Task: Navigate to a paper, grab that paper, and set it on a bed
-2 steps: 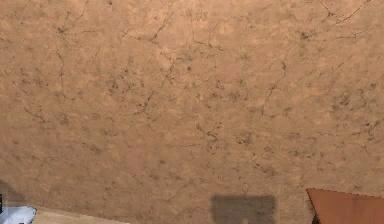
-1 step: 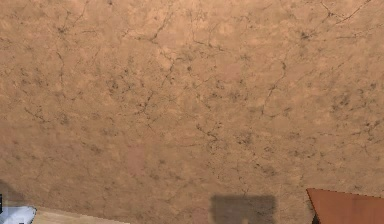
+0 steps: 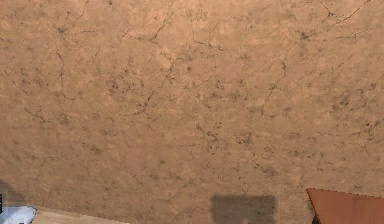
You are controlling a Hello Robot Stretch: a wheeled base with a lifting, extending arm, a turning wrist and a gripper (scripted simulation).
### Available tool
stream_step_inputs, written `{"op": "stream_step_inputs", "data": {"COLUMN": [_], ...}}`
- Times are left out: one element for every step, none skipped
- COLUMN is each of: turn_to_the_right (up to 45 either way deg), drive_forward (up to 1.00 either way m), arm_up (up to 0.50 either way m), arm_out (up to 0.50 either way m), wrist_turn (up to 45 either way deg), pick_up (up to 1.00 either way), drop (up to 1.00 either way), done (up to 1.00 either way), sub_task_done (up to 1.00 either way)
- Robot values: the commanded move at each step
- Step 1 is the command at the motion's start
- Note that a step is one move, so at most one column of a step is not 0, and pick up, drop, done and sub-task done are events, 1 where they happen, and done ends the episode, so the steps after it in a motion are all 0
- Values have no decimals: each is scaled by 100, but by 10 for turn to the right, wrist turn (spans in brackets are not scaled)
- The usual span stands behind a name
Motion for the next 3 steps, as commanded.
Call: {"op": "stream_step_inputs", "data": {"turn_to_the_right": [0, 0, 0], "drive_forward": [0, 0, 0], "arm_up": [0, 0, 0], "arm_out": [0, 0, 0], "wrist_turn": [450, 450, 450], "pick_up": [0, 0, 0], "drop": [0, 0, 0], "done": [0, 0, 0], "sub_task_done": [0, 0, 0]}}
